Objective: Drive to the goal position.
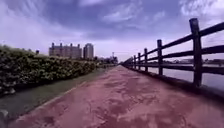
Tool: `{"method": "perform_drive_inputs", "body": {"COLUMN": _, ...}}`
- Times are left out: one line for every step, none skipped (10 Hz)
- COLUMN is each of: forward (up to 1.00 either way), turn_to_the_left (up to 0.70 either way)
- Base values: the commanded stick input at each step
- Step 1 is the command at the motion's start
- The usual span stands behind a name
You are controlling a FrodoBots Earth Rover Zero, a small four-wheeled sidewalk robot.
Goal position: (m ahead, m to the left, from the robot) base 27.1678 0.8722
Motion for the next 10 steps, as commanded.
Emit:
{"method": "perform_drive_inputs", "body": {"forward": 1.0, "turn_to_the_left": 0.0}}
{"method": "perform_drive_inputs", "body": {"forward": 1.0, "turn_to_the_left": 0.0}}
{"method": "perform_drive_inputs", "body": {"forward": 1.0, "turn_to_the_left": 0.0}}
{"method": "perform_drive_inputs", "body": {"forward": 1.0, "turn_to_the_left": 0.0}}
{"method": "perform_drive_inputs", "body": {"forward": 1.0, "turn_to_the_left": 0.0}}
{"method": "perform_drive_inputs", "body": {"forward": 1.0, "turn_to_the_left": 0.0}}
{"method": "perform_drive_inputs", "body": {"forward": 1.0, "turn_to_the_left": 0.0}}
{"method": "perform_drive_inputs", "body": {"forward": 1.0, "turn_to_the_left": 0.0}}
{"method": "perform_drive_inputs", "body": {"forward": 1.0, "turn_to_the_left": 0.0}}
{"method": "perform_drive_inputs", "body": {"forward": 1.0, "turn_to_the_left": 0.0}}
